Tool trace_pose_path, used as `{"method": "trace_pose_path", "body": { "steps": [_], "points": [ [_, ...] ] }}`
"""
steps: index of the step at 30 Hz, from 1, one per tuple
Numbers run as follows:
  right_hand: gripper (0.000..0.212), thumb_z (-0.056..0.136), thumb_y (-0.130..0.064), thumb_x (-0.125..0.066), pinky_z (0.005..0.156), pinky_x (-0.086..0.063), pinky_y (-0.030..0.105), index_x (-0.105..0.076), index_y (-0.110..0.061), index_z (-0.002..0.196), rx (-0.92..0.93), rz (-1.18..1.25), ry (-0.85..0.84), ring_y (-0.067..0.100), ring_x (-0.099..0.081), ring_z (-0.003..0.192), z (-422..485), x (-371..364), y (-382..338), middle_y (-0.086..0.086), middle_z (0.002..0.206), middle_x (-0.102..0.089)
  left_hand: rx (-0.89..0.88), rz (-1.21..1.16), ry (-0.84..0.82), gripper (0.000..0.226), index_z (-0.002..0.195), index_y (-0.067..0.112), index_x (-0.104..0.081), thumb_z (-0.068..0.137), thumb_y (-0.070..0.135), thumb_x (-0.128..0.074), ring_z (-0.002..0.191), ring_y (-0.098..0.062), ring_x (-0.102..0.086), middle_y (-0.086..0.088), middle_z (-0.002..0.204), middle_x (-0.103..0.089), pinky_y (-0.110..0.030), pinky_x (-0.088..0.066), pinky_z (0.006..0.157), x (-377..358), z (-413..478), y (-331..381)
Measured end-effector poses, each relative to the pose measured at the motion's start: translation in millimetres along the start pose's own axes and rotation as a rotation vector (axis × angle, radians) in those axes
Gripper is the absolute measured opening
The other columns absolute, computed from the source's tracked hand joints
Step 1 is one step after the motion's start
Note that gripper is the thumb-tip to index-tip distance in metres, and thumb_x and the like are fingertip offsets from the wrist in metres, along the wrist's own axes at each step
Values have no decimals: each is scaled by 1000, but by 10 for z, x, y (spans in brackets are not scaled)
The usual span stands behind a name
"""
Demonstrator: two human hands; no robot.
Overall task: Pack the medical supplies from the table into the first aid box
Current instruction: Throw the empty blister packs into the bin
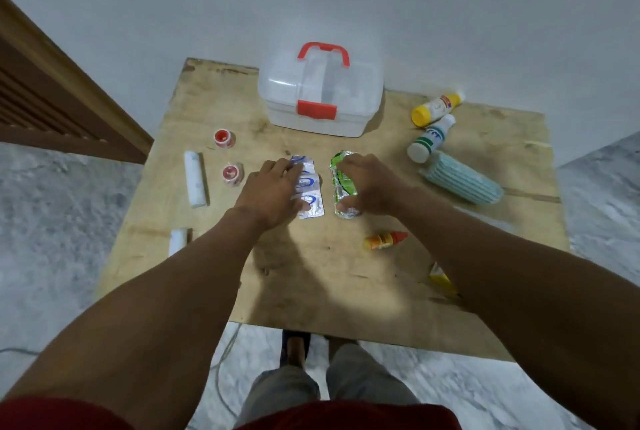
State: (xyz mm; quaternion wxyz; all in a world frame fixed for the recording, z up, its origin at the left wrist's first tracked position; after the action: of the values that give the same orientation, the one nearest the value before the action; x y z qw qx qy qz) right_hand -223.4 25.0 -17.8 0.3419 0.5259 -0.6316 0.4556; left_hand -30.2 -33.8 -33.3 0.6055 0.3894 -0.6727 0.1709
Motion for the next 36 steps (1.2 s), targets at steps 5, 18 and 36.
{"method": "trace_pose_path", "body": {
  "steps": [5,18,36],
  "points": [
    [58,84,-35,-72,95,-41,35,-59,-7,133,5,55,39,35,-52,116,-20,-26,20,15,134,-55,-18,-63,46,38,122,8,-62,87,23,-62,101,-35,-50,-13,115,-60,-44,-46,80,25,39,11],
    [31,90,-27,-67,84,-40,35,-68,-8,114,-125,140,281,30,-55,106,-486,527,0,13,110,-69,-172,-164,134,28,115,14,-62,88,23,-65,95,-32,-61,-8,110,-68,-36,-46,75,782,46,286],
    [16,87,-22,-65,66,-38,31,-68,-10,97,-538,143,578,29,-63,92,-3545,1025,1564,9,97,-71,-665,-127,295,33,120,23,-59,88,29,-65,93,-28,-63,-1,103,-69,-37,-48,75,1131,4,3347]
  ]
}}
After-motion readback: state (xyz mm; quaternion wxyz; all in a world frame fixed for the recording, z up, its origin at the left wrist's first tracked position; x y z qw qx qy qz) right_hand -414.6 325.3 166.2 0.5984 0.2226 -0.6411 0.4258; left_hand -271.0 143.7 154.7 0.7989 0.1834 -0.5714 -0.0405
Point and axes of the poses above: each hand's wrist, its own z-axis towards the middle knuckle, its own x-axis out of the back of the hand, y = z × x, the point moved 2 cm from there along z, towards the middle knuckle
